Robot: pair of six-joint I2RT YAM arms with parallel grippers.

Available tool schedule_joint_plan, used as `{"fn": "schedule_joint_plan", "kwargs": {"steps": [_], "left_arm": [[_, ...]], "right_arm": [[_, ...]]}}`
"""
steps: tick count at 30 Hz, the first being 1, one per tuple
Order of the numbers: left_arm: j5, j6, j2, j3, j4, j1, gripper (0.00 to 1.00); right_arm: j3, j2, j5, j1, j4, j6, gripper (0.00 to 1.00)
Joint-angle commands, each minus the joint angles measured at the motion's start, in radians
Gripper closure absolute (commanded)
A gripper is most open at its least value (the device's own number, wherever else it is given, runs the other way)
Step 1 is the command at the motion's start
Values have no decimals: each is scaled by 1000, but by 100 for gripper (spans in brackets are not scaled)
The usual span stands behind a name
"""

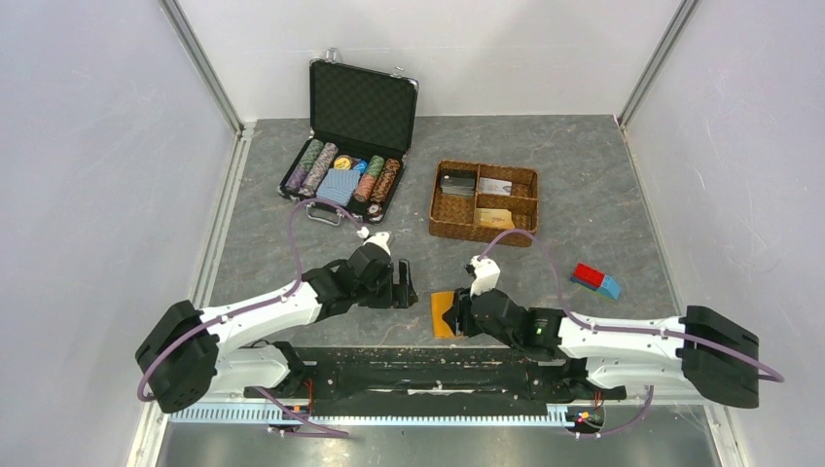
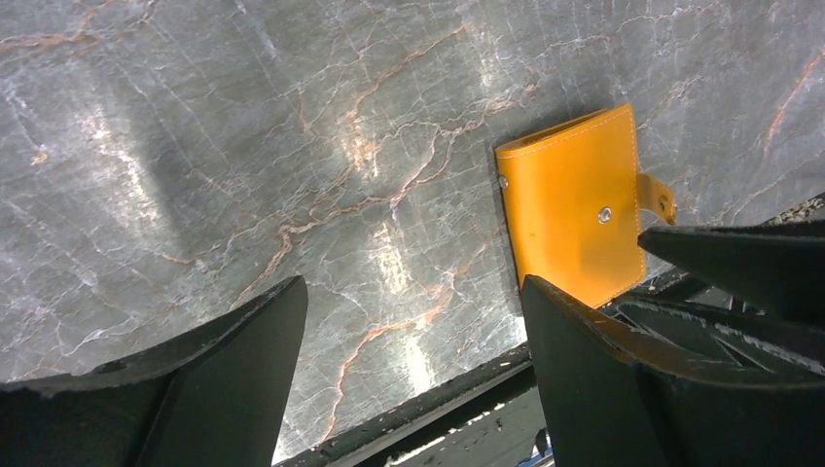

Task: Take the credit cards out of the card holder
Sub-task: Open the card holder at the corner of the board.

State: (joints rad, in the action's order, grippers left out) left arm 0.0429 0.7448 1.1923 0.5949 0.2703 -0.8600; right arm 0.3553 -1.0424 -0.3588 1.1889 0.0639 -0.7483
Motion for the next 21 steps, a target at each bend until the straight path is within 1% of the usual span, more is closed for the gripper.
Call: {"fn": "schedule_joint_plan", "kwargs": {"steps": [1, 4, 7, 12, 17, 21], "left_arm": [[21, -3, -43, -36, -10, -5, 13], [6, 6, -48, -57, -22, -5, 14], [-5, 17, -49, -69, -37, -5, 15], [-38, 27, -19, -81, -91, -5, 16], [-144, 40, 33, -80, -159, -5, 21], [-190, 49, 57, -85, -206, -5, 26]], "right_arm": [[54, -45, -68, 2, -21, -27, 55], [40, -29, -126, -7, -60, -32, 52], [12, -8, -141, -23, -62, -40, 51], [-22, -20, -102, -41, -52, -61, 50], [-45, -36, -50, -63, -19, -72, 50], [-104, -17, 16, -82, 90, -84, 51]]}}
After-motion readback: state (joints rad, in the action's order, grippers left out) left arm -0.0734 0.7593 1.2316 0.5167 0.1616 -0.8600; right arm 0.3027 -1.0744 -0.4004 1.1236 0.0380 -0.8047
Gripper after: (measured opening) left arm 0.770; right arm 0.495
